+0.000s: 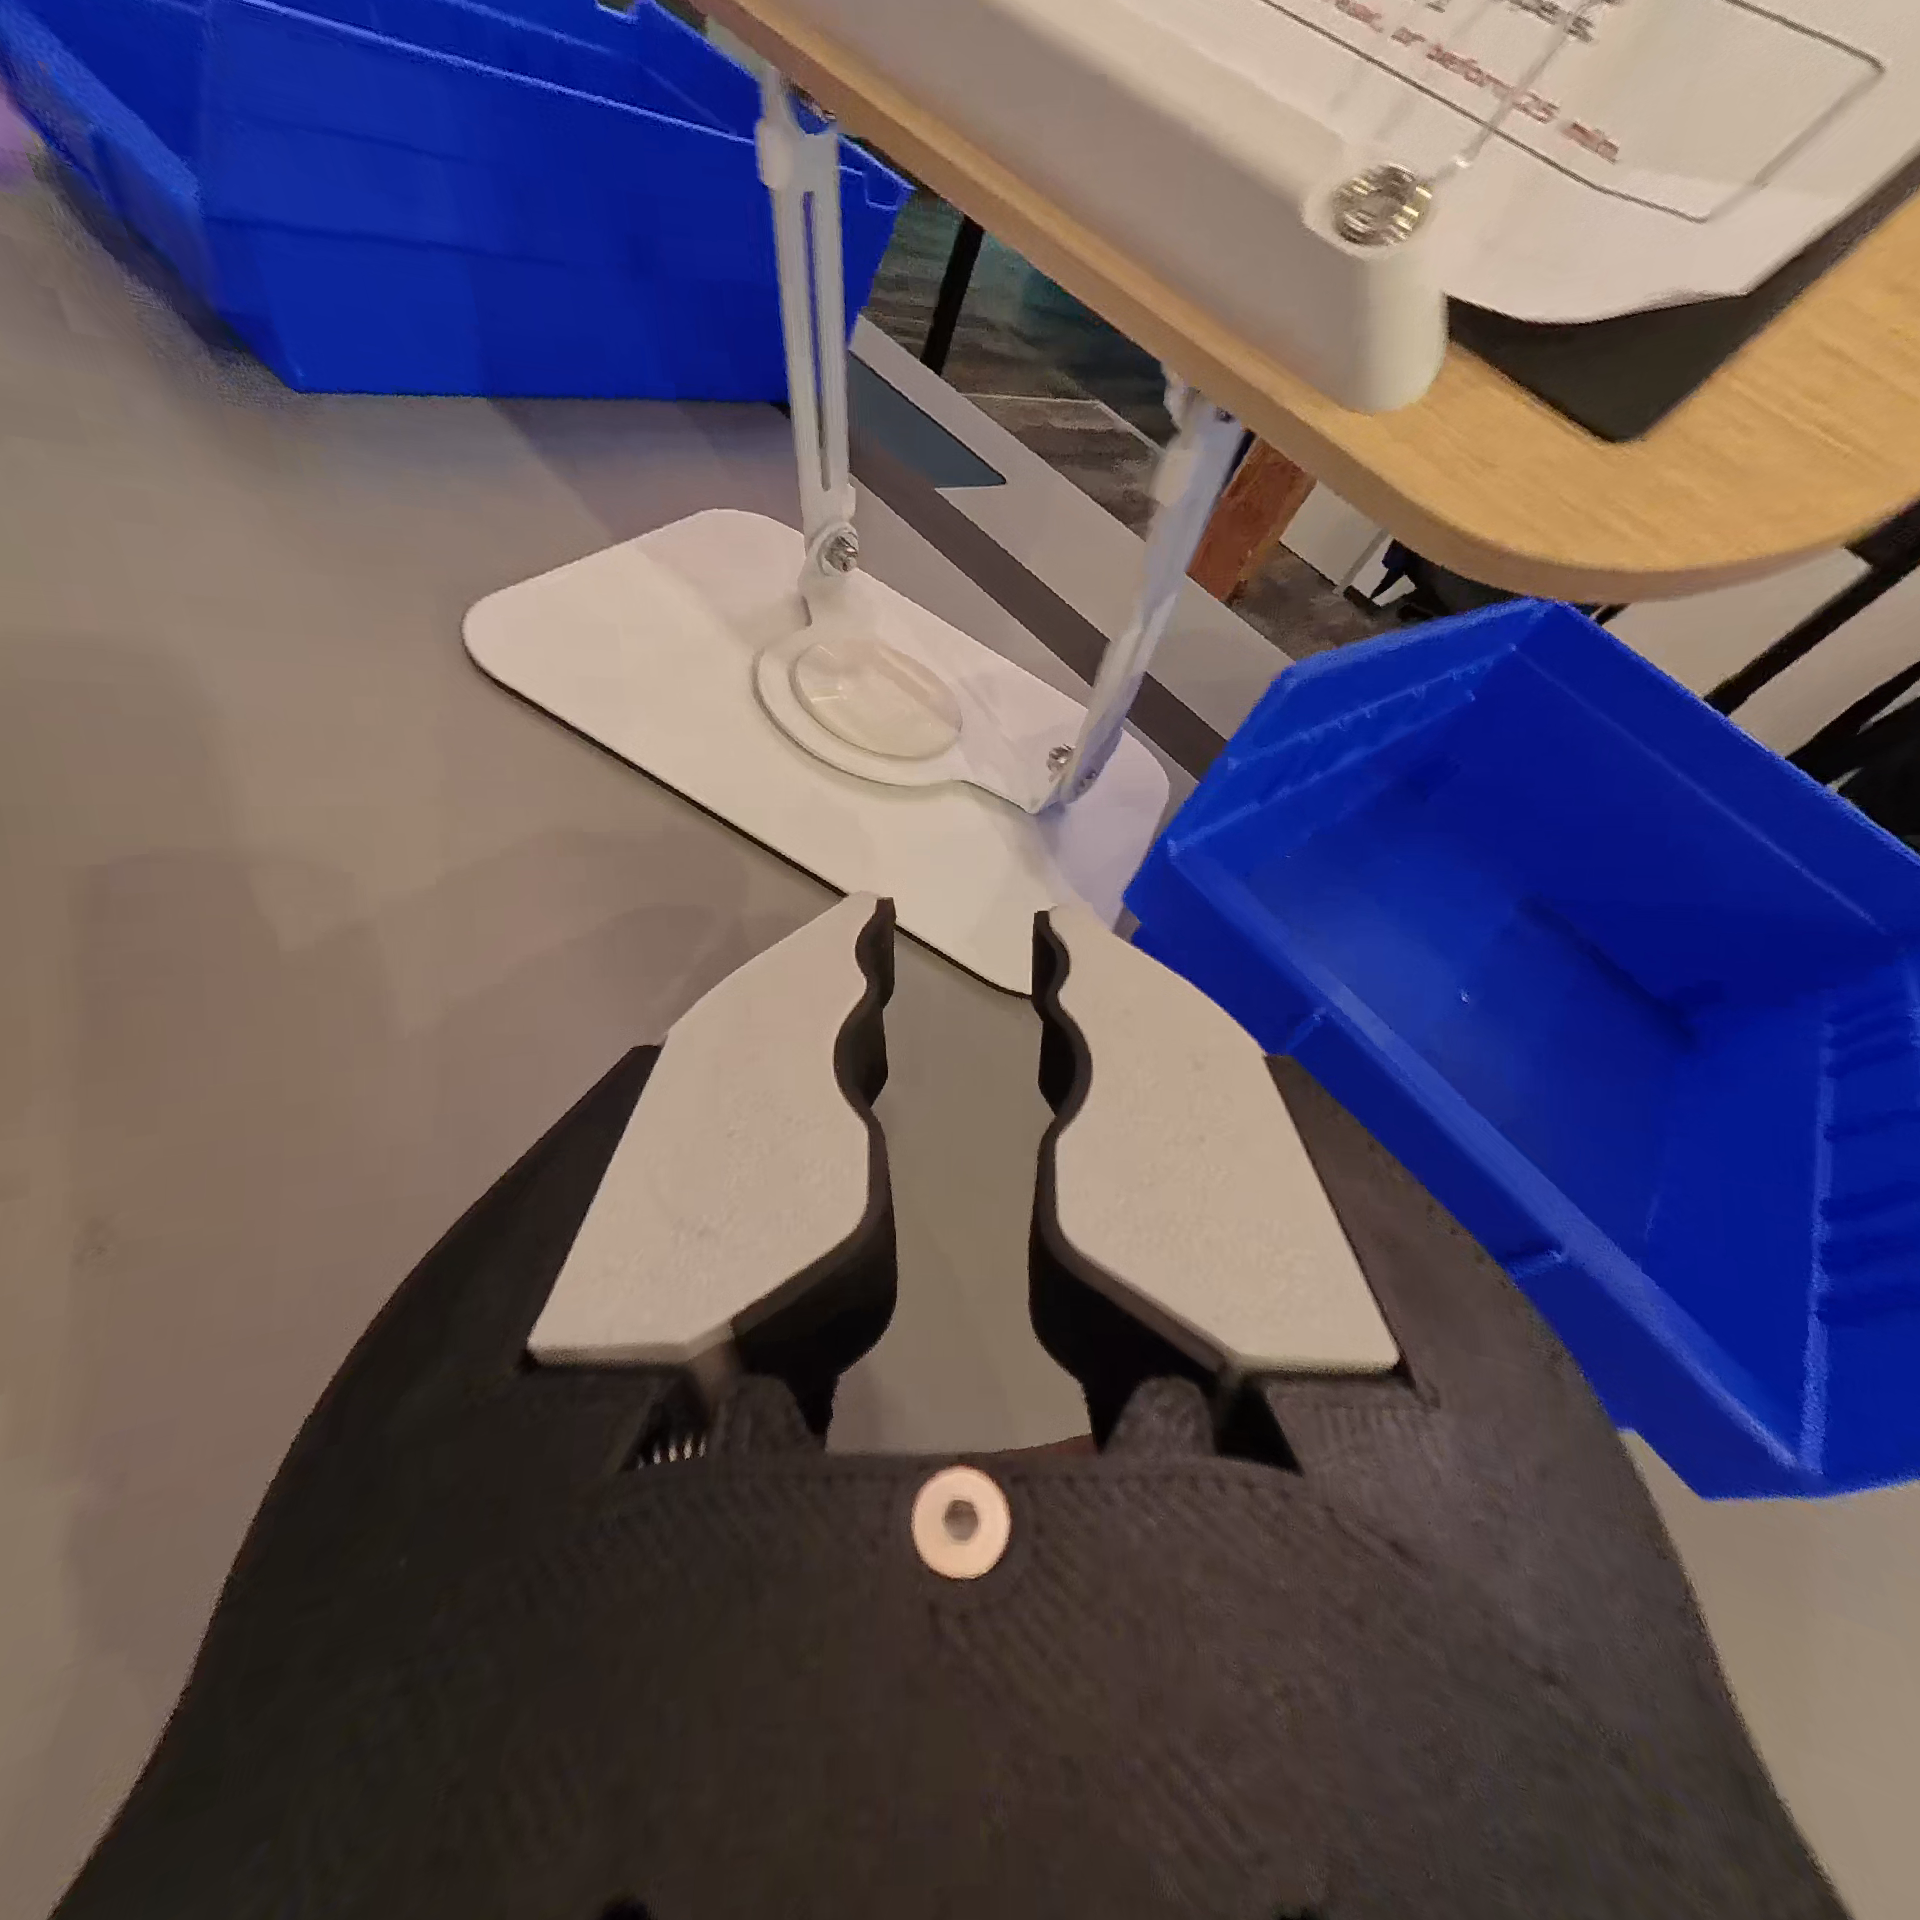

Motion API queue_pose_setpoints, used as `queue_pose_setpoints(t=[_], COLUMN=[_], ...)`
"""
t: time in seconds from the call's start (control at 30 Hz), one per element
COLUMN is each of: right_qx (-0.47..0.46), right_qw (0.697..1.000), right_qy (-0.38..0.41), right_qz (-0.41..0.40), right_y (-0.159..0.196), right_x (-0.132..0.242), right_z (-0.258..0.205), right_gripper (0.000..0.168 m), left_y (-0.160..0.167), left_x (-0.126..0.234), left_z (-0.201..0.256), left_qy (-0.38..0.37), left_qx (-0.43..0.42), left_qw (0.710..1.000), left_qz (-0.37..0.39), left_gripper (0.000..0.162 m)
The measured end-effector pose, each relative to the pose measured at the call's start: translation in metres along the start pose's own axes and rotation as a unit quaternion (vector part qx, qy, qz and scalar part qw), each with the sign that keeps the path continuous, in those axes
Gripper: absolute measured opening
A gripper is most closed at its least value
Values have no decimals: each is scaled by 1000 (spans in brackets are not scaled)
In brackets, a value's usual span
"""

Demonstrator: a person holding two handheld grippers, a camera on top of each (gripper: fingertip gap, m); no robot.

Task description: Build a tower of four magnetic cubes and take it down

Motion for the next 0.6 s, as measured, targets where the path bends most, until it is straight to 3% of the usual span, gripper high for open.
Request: queue_pose_setpoints(t=[0.23,0.6], right_qx=[-28,-20], right_qw=[1000,1000], right_qy=[-6,-15], right_qz=[0,-5], right_y=[1,1], right_x=[1,0], right_z=[8,1], right_gripper=[25,25], left_y=[-45,-53], left_x=[-55,-86], left_z=[37,54], left_qy=[74,108], left_qx=[-57,-77], left_qw=[995,986], left_qz=[-35,-101], left_gripper=[49,49])
Point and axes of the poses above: each gripper's, where its closed fingertips meet, x back along the fingers, y out of its underside, z = x × y across the jaws, the point moved 4 cm from there along x, back along the fingers, and after that the axes turned 6 degrees about y, right-handed, at the moved point
